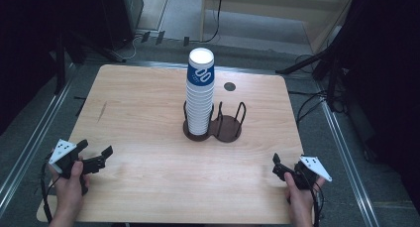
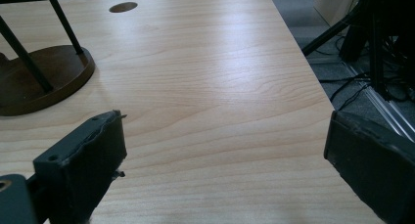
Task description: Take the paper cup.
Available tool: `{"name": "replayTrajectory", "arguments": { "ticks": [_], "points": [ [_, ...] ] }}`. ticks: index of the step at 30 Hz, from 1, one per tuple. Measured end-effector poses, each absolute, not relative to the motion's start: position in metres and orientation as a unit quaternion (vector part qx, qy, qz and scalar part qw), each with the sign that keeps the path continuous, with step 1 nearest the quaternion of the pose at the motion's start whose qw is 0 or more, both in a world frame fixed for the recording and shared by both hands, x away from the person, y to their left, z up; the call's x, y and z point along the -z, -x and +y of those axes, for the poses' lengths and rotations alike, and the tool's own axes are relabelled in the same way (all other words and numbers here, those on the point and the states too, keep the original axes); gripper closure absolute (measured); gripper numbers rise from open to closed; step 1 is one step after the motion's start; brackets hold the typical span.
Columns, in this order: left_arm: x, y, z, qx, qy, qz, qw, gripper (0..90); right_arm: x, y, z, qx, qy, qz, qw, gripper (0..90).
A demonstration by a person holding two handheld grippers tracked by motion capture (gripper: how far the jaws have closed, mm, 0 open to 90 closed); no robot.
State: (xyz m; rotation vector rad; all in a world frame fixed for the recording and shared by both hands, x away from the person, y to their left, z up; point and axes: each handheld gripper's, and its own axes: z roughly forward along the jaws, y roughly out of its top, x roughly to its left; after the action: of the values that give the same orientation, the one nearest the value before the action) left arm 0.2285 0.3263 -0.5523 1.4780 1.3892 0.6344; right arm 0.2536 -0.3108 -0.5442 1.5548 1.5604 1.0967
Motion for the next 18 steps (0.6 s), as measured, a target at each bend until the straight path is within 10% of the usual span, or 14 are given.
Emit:
{"name": "replayTrajectory", "arguments": {
  "ticks": [18],
  "points": [
    [0.553, -0.232, 0.327, -0.244, -0.611, 0.582, 0.478, 0.0, 0.497, -0.250, -0.280, -0.452, -0.554, 0.611, 0.340, 1.8]
  ]
}}
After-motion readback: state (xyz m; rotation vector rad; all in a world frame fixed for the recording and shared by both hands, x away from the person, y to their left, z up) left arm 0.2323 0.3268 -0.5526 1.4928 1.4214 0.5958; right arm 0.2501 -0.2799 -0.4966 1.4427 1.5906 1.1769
